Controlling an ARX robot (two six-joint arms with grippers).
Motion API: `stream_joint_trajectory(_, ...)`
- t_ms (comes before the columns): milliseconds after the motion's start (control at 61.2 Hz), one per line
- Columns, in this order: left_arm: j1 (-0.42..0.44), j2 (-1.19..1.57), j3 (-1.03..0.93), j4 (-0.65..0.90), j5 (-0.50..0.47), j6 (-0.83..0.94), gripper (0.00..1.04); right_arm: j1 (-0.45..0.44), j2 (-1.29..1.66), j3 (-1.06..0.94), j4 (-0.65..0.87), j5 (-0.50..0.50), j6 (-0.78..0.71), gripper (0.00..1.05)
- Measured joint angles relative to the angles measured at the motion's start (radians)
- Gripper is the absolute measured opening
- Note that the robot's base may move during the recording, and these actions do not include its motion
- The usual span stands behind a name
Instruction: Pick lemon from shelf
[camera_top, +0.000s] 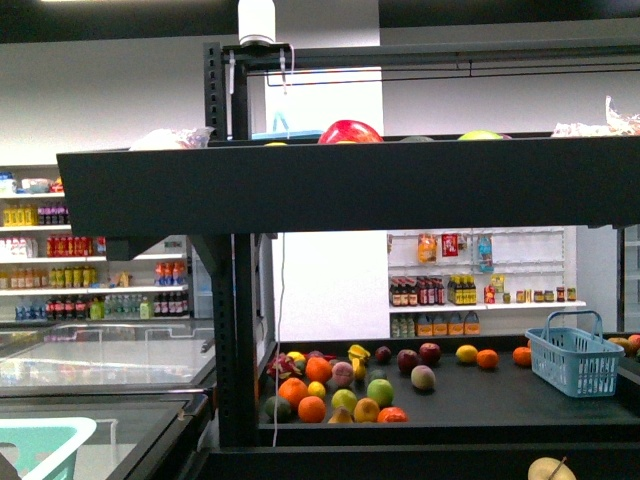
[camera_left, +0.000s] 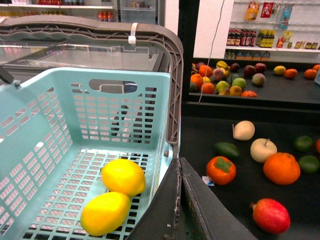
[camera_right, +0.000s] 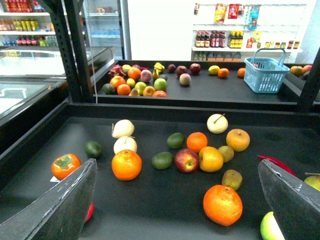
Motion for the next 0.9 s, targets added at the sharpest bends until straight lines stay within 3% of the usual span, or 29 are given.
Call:
stream_joint_trajectory(163, 0.0, 0.0, 0.0, 0.0, 0.0, -0.001, 0.03, 0.0, 0.0, 0.0, 0.0, 0.0, 0.0, 0.97)
stream_joint_trajectory(294, 0.0, 0.0, 0.0, 0.0, 0.0, 0.0, 0.41, 0.0, 0.0, 0.0, 0.0, 0.0, 0.0, 0.97)
stream_joint_trajectory(588, 0.0, 0.0, 0.0, 0.0, 0.0, 0.0, 0.97, 0.0, 0.0, 0.0, 0.0, 0.0, 0.0, 0.97)
stream_joint_trajectory(899, 0.0, 0.0, 0.0, 0.0, 0.0, 0.001, 0.97, 0.0, 0.0, 0.0, 0.0, 0.0, 0.0, 0.97)
